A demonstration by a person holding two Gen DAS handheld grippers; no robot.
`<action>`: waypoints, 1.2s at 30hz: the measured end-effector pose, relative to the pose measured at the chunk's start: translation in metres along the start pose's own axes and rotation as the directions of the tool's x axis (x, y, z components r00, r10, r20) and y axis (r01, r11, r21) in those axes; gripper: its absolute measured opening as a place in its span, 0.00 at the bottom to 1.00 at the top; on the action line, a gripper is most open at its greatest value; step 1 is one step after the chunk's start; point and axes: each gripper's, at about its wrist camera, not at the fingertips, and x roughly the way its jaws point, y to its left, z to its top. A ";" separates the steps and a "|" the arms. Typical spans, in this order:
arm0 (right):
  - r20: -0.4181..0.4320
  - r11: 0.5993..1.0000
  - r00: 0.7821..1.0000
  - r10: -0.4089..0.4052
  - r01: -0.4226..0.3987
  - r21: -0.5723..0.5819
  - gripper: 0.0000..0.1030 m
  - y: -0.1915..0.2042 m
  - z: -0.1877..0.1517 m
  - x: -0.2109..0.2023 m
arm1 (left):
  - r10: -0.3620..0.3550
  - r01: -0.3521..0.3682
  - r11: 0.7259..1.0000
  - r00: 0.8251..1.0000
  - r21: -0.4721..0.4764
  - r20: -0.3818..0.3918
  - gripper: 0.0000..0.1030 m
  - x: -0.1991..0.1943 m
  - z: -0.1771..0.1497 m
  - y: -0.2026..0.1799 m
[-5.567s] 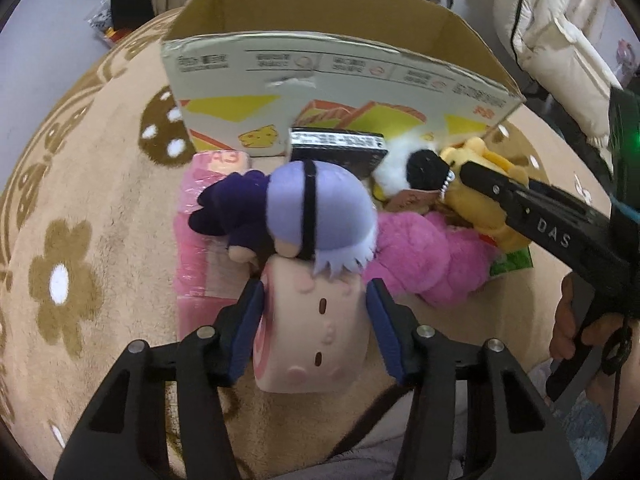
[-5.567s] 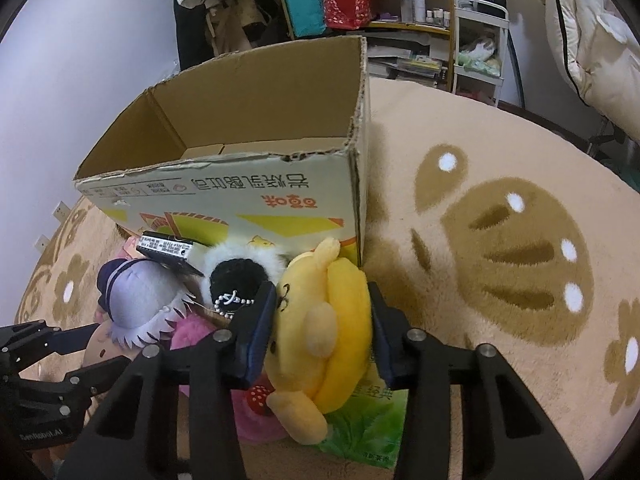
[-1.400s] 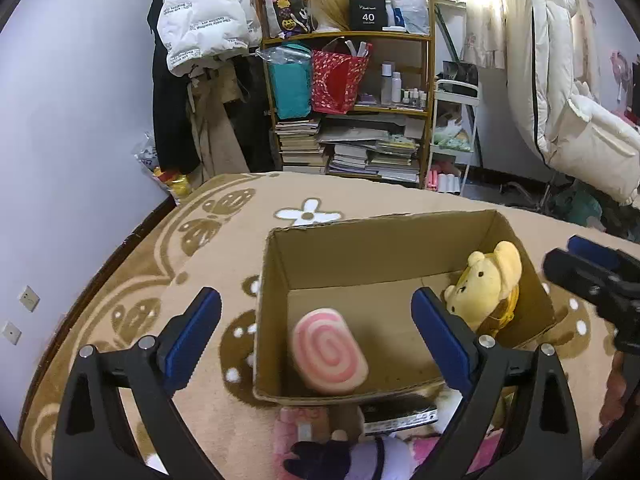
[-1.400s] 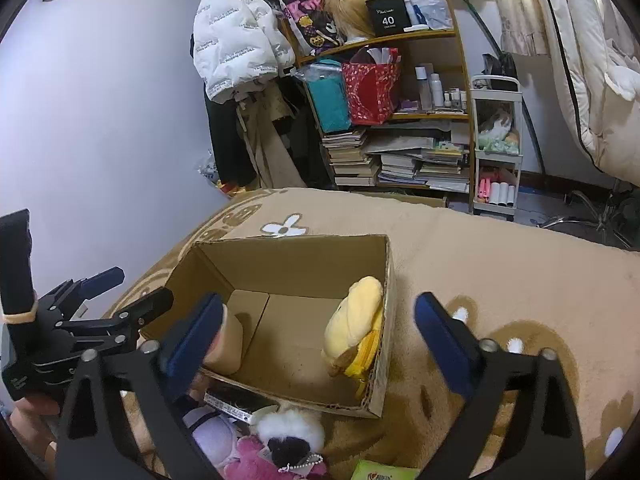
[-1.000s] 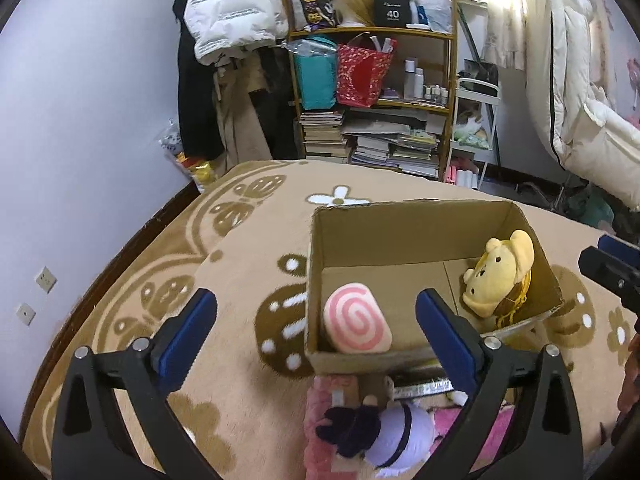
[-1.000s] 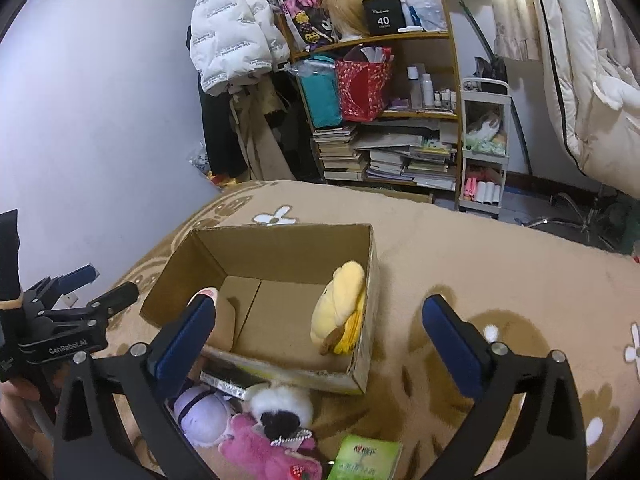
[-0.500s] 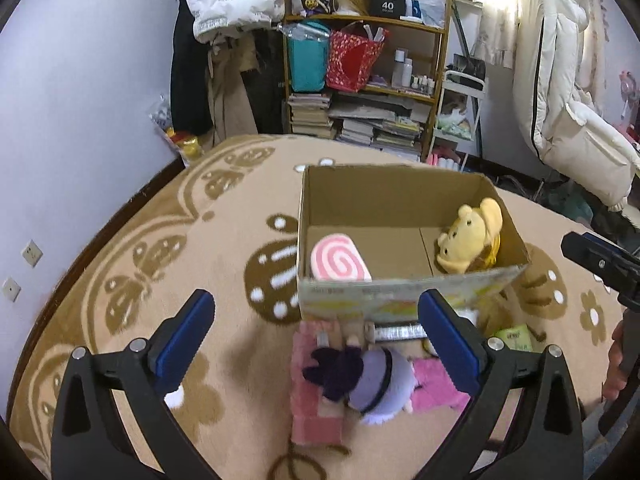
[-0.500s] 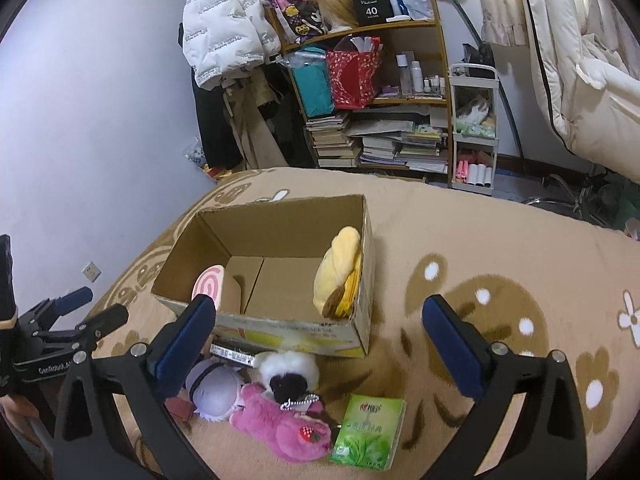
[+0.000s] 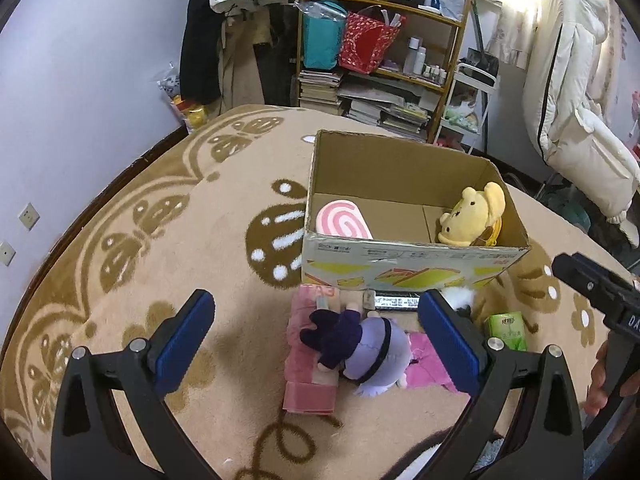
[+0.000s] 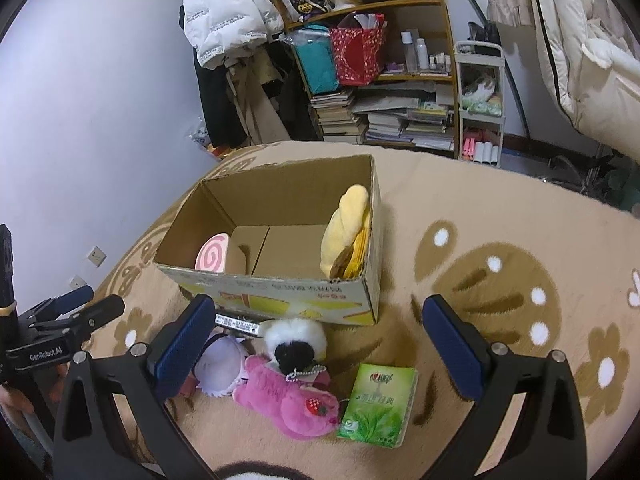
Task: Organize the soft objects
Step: 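Withdraw both tools from the box back toward the remaining toys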
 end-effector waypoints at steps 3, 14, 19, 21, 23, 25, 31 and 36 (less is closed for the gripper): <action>-0.013 1.000 1.000 0.006 -0.006 0.019 1.00 -0.004 -0.003 0.003 | -0.003 0.003 1.000 1.000 -0.011 -0.009 0.98 0.001 0.000 0.003; -0.075 1.000 0.997 0.010 -0.009 0.020 1.00 -0.005 -0.012 0.023 | 0.017 -0.018 1.000 0.997 -0.024 -0.078 0.98 0.022 -0.006 0.005; -0.100 1.000 0.995 0.010 -0.008 0.022 1.00 -0.004 -0.016 0.033 | -0.026 0.023 0.999 0.993 -0.026 -0.111 0.98 0.031 -0.009 0.000; -0.111 1.000 0.994 0.011 -0.009 0.019 1.00 -0.004 -0.017 0.038 | -0.032 0.029 0.999 0.993 -0.027 -0.118 0.98 0.034 -0.010 -0.002; -0.121 1.000 0.993 0.015 -0.013 0.019 1.00 -0.005 -0.017 0.044 | -0.031 0.029 0.999 0.991 -0.021 -0.127 0.98 0.038 -0.012 -0.006; -0.129 1.000 0.991 0.020 -0.017 0.023 1.00 -0.005 -0.018 0.048 | -0.033 0.030 0.999 0.990 -0.019 -0.134 0.98 0.042 -0.012 -0.007; -0.161 0.999 0.986 0.032 -0.028 0.026 1.00 -0.003 -0.020 0.064 | -0.044 0.041 0.999 0.985 -0.020 -0.166 0.98 0.056 -0.015 -0.011; -0.183 0.999 0.983 0.034 -0.031 0.018 1.00 0.000 -0.023 0.078 | -0.047 0.049 0.999 0.979 0.003 -0.198 0.98 0.068 -0.017 -0.017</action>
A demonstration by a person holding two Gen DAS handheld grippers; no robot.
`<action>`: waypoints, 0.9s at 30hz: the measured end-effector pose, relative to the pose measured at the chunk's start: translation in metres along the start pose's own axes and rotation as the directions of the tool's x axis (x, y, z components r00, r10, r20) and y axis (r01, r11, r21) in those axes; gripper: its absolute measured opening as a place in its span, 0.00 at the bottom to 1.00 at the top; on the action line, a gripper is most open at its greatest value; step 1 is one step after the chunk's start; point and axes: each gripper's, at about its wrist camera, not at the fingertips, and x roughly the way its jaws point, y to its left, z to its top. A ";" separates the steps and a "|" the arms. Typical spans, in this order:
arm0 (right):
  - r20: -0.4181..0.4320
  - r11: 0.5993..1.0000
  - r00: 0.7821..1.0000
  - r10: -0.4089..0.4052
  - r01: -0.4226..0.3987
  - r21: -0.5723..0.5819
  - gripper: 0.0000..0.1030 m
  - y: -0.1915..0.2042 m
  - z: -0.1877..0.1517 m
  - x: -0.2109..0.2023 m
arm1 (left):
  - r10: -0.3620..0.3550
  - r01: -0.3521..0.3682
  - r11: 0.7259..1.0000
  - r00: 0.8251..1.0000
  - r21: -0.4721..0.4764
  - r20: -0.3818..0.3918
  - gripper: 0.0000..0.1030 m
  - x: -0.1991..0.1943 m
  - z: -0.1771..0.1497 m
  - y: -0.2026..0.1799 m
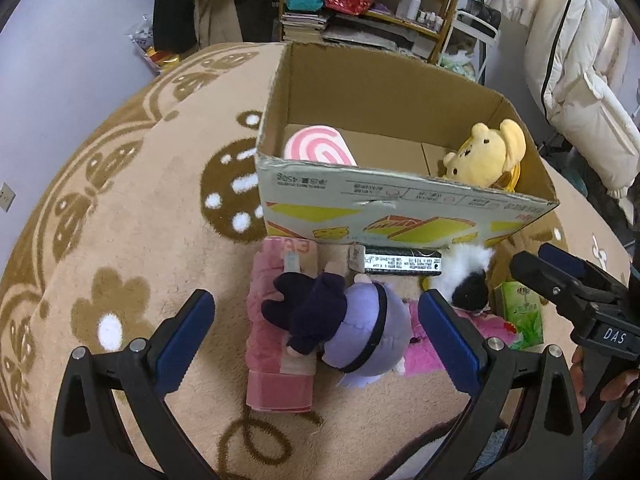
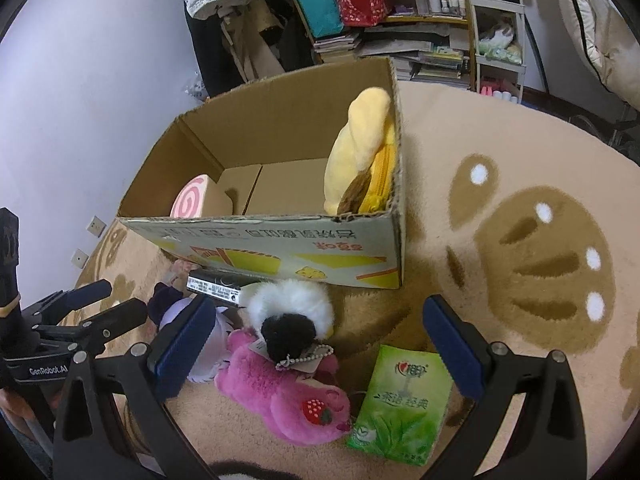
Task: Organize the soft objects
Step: 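Withdraw both tools from the box back toward the remaining toys, then grasp purple-haired doll with left tool while right tool grasps white fluffy plush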
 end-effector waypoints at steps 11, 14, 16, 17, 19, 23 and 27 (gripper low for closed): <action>-0.027 1.000 1.000 0.011 -0.011 -0.001 1.00 0.000 0.002 0.019 | -0.015 0.015 1.000 0.998 0.007 -0.062 0.98 0.022 0.000 -0.003; -0.040 1.000 0.999 0.016 -0.016 0.004 1.00 -0.001 0.001 0.023 | -0.008 0.010 1.000 0.997 0.027 -0.074 0.98 0.027 -0.002 -0.007; -0.049 1.000 0.999 0.015 -0.015 0.003 1.00 -0.002 0.001 0.026 | -0.001 0.005 0.999 0.997 0.040 -0.081 0.98 0.030 -0.003 -0.010; -0.052 1.000 0.999 0.015 -0.015 0.002 1.00 -0.001 0.001 0.028 | 0.001 0.003 0.999 0.996 0.044 -0.084 0.98 0.031 -0.003 -0.010; -0.056 1.000 0.998 0.013 -0.013 0.000 1.00 0.000 0.001 0.030 | 0.004 0.000 0.999 0.996 0.049 -0.087 0.98 0.034 -0.004 -0.013; -0.068 1.000 0.998 0.012 -0.012 0.000 1.00 0.002 0.000 0.037 | 0.010 -0.005 0.999 0.996 0.053 -0.091 0.98 0.038 -0.004 -0.015; -0.081 1.000 0.997 0.001 -0.001 0.004 1.00 0.001 -0.001 0.045 | 0.023 -0.018 0.998 0.995 0.054 -0.102 0.98 0.045 -0.003 -0.016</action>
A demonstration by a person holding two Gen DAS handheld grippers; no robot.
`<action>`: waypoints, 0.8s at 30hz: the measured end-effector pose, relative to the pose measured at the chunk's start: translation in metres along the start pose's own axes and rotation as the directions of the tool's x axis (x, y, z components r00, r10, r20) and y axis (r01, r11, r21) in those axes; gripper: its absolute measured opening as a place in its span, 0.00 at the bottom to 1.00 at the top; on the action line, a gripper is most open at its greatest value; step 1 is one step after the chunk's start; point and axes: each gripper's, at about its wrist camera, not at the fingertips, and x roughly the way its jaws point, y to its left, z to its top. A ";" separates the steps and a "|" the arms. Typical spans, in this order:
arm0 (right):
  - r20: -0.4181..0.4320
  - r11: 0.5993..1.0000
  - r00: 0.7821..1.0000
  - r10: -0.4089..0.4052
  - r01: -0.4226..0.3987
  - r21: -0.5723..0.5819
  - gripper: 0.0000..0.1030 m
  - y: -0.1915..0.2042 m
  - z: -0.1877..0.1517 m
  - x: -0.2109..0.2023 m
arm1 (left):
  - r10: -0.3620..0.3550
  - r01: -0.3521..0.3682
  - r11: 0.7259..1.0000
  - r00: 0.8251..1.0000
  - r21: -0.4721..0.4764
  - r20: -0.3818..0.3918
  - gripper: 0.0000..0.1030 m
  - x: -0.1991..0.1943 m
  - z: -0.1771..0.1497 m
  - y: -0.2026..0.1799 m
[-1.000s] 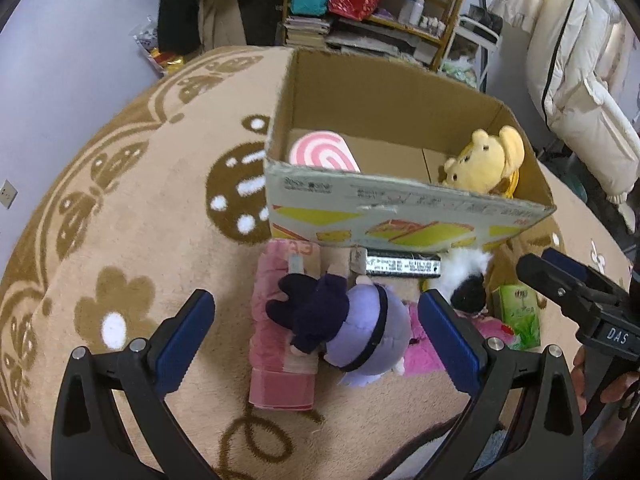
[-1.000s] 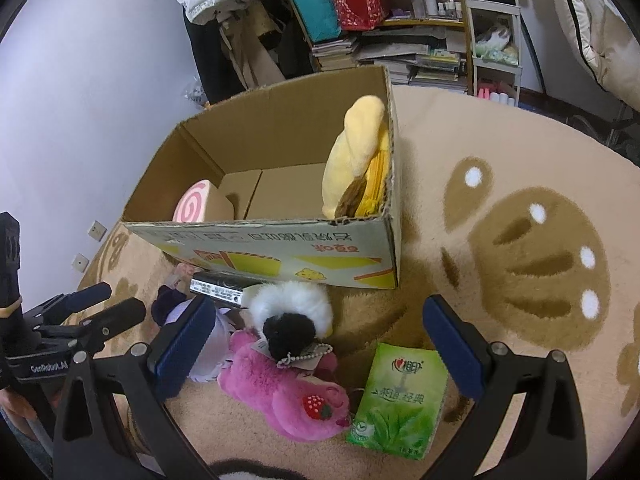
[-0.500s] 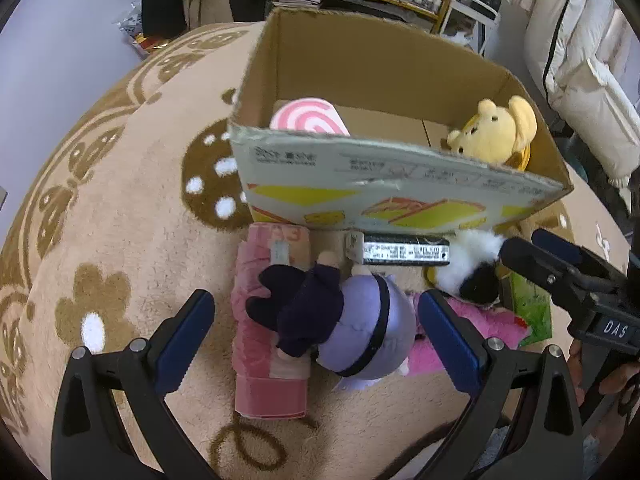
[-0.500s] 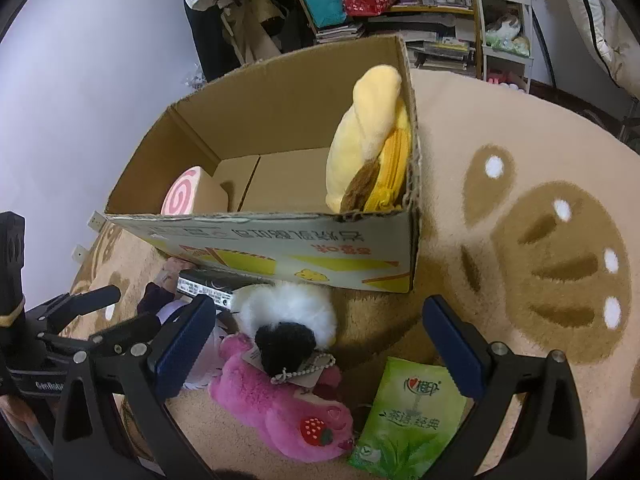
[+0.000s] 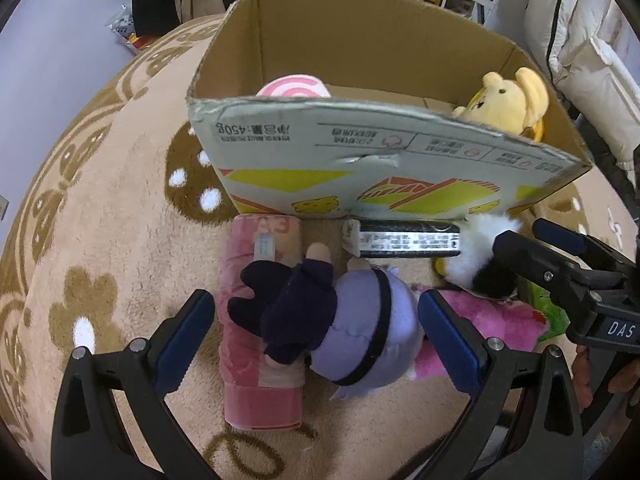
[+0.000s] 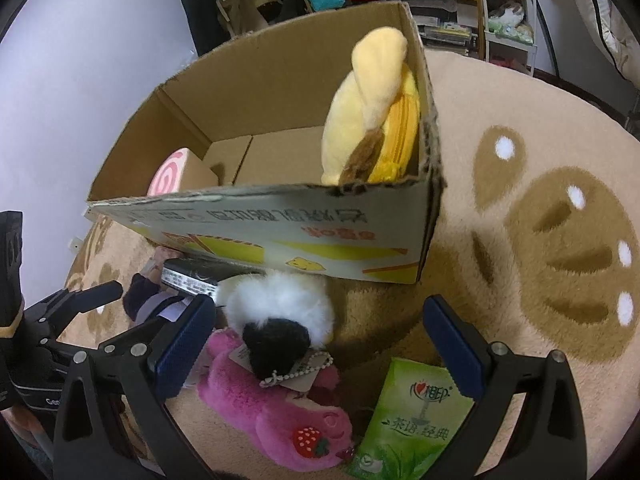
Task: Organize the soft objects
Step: 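Grasp purple-haired doll with left tool while right tool grasps white fluffy plush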
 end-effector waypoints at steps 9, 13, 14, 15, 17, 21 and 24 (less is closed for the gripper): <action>-0.031 1.000 1.000 0.004 -0.004 0.009 1.00 -0.002 -0.002 0.014 | 0.031 -0.031 0.999 1.000 0.015 0.001 0.98 0.010 0.003 -0.002; -0.037 1.000 0.999 0.009 -0.008 0.026 1.00 -0.005 -0.002 0.015 | 0.026 -0.026 1.000 1.000 0.008 -0.005 0.98 0.013 0.003 -0.001; -0.037 1.000 0.999 0.009 -0.008 0.026 1.00 -0.004 -0.002 0.016 | 0.027 -0.027 0.999 1.000 0.017 -0.009 0.98 0.014 0.003 -0.003; -0.037 1.000 0.999 0.010 -0.009 0.024 1.00 -0.003 -0.003 0.015 | 0.029 -0.029 0.999 1.000 0.024 -0.008 0.98 0.014 0.003 -0.004; -0.035 1.000 0.999 0.013 -0.012 0.025 1.00 -0.003 -0.003 0.016 | 0.031 -0.031 0.999 0.999 0.042 -0.010 0.98 0.016 0.002 -0.008; -0.041 0.999 0.999 -0.018 0.019 0.027 0.95 -0.003 -0.005 0.018 | 0.055 -0.056 0.996 0.998 0.073 0.006 0.97 0.016 0.000 -0.015; -0.049 0.999 0.999 -0.022 0.024 0.031 0.94 -0.003 -0.006 0.022 | 0.069 -0.070 0.993 0.998 0.095 0.011 0.97 0.018 0.000 -0.020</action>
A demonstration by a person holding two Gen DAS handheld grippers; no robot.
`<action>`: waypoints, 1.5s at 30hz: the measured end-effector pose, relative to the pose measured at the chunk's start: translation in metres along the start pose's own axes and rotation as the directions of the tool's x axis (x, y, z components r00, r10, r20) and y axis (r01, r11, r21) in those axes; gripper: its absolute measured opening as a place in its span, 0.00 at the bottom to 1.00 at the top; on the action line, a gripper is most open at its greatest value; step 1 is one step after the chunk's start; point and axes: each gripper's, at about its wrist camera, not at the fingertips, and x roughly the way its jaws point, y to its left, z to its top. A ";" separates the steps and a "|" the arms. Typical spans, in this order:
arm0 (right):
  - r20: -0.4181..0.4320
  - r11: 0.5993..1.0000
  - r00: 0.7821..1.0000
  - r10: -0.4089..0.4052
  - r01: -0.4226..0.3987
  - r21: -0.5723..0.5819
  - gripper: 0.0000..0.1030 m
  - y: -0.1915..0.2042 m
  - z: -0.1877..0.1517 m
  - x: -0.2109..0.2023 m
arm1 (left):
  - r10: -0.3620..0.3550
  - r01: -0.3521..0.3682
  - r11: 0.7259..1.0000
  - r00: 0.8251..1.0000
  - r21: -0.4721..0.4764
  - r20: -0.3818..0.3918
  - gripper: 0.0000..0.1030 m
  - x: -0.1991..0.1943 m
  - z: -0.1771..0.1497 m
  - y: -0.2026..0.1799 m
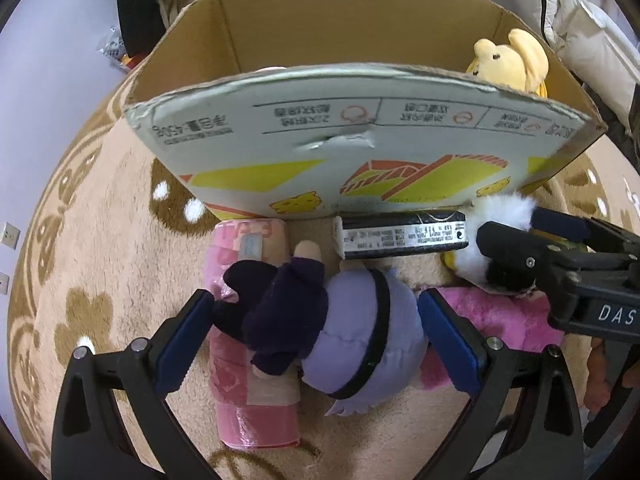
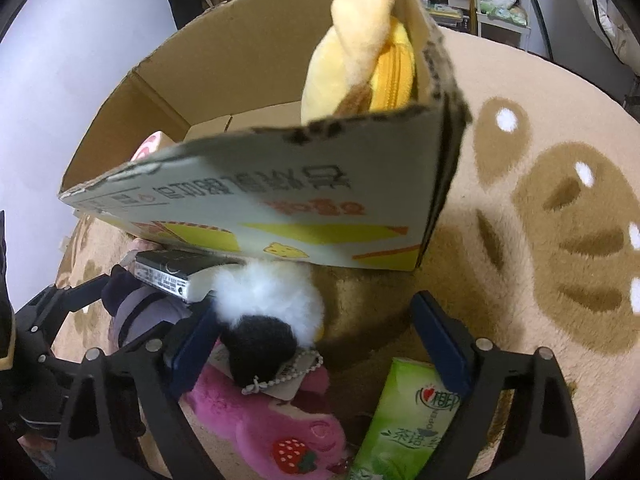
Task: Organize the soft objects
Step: 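Grasp purple-haired doll with left tool while right tool grasps white fluffy plush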
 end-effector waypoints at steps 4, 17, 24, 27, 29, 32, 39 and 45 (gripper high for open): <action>-0.001 1.000 1.000 0.002 -0.002 0.006 0.90 -0.001 0.001 0.003 | -0.001 0.001 1.000 1.000 -0.001 -0.007 0.97 0.002 0.001 -0.004; 0.003 1.000 1.000 0.000 0.000 0.006 0.69 -0.006 0.004 -0.002 | 0.008 -0.008 1.000 1.000 0.008 -0.010 0.98 0.011 -0.002 0.000; 0.004 0.999 0.999 -0.033 0.033 -0.011 0.53 0.000 0.005 -0.005 | 0.026 -0.026 0.998 1.000 0.052 0.007 0.92 0.012 -0.002 -0.011; 0.000 1.000 1.000 -0.030 0.030 -0.006 0.53 -0.001 0.005 -0.005 | -0.003 0.004 1.000 1.000 0.024 -0.014 0.88 0.012 -0.003 -0.009; 0.003 1.000 1.000 -0.027 0.027 -0.004 0.53 -0.002 0.005 -0.005 | -0.028 0.027 1.000 0.999 -0.014 -0.029 0.88 0.009 -0.003 -0.004; 0.008 1.000 1.000 -0.026 0.026 -0.006 0.51 0.000 0.005 -0.006 | -0.036 0.035 0.999 0.999 -0.031 -0.024 0.88 0.006 -0.003 -0.001; 0.024 1.000 1.000 -0.003 0.003 -0.013 0.38 -0.002 0.008 -0.020 | 0.011 -0.010 1.000 1.000 -0.021 0.020 0.88 -0.009 -0.007 0.002; 0.047 1.000 0.999 0.024 -0.023 -0.006 0.37 -0.002 0.006 -0.032 | 0.016 -0.013 0.998 0.999 -0.063 0.045 0.88 -0.023 -0.006 0.014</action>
